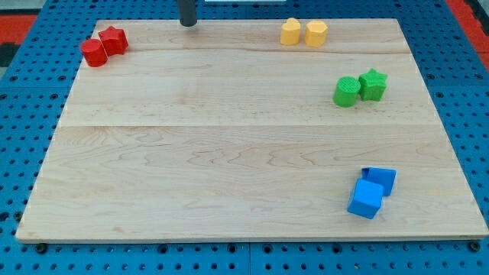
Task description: Push red star towards right
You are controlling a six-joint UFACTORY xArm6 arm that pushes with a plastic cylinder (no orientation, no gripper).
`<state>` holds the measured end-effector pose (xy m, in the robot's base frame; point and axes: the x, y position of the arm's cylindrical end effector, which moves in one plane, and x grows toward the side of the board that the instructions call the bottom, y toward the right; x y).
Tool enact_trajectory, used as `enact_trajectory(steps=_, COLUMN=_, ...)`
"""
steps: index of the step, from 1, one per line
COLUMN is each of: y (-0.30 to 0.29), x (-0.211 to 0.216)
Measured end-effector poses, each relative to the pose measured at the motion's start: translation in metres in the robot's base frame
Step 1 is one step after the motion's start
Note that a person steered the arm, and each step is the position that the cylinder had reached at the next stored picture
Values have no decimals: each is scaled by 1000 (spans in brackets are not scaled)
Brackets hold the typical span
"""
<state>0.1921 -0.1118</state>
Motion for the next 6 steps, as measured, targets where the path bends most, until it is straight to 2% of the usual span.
enact_trajectory(steps=3, y=-86, x=0)
enact_trajectory(steps=4, y=-150, x=30)
enact_trajectory(steps=5, y=-150, x=44)
enact_trajectory(steps=6, y=-64, x=47)
